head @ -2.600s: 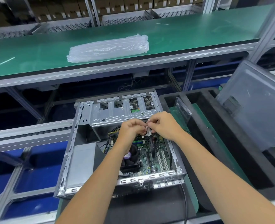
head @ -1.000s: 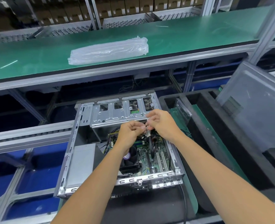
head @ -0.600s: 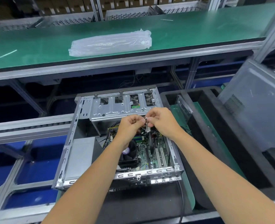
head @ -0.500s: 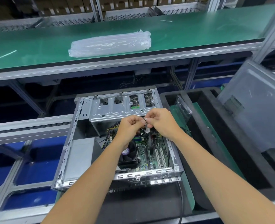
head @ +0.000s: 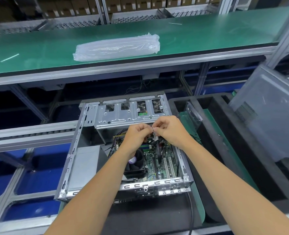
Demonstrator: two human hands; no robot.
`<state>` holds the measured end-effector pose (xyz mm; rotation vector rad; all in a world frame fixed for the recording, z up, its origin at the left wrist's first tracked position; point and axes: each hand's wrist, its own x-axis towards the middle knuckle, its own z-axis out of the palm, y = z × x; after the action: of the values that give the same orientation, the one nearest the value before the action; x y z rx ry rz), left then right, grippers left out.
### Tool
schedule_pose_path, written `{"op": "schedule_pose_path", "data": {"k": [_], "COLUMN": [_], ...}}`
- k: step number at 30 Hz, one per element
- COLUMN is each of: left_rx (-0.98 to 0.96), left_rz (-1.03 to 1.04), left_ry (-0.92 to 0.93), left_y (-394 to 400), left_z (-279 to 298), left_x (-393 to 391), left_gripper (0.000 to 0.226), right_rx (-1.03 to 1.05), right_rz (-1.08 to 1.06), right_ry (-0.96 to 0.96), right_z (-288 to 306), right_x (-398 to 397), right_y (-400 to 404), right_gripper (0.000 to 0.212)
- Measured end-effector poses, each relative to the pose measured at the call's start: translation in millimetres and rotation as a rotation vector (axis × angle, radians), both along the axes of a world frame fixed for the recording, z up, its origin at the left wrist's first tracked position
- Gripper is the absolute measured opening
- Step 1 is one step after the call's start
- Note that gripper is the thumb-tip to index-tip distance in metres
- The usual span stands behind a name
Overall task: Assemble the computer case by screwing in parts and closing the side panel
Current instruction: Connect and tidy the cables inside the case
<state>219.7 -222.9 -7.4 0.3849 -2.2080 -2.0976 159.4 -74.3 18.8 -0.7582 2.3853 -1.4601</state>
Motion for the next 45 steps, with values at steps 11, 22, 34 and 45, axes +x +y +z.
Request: {"op": "schedule_pose_path", "data": {"k": [11, 22, 34, 45], "left_rx": [0.060, -0.136, -0.507, -0.783], "left_rz": [0.054, 0.036, 0.025, -0.102], "left_ry": [0.009, 0.162, 0.175, 0.164], "left_y": [-1, 6, 7, 9], "left_z": [2, 4, -3, -10], "left_x": [3, 3, 1, -3], "left_gripper": [0.008, 0.012, 0.013, 0.010], "right_rx": [-0.081, -0.092, 0.039, -0.303], "right_rz": [0.012, -0.073, -0.094, -0.386], "right_ry": [-0.055, -0.100, 0.051, -0.122], "right_z": [-1, 2, -1, -13], "right_x": [-1, 3, 7, -4], "right_y": [-1, -2, -8, -1], "right_gripper": [0.010, 0.013, 0.011, 0.017]}}
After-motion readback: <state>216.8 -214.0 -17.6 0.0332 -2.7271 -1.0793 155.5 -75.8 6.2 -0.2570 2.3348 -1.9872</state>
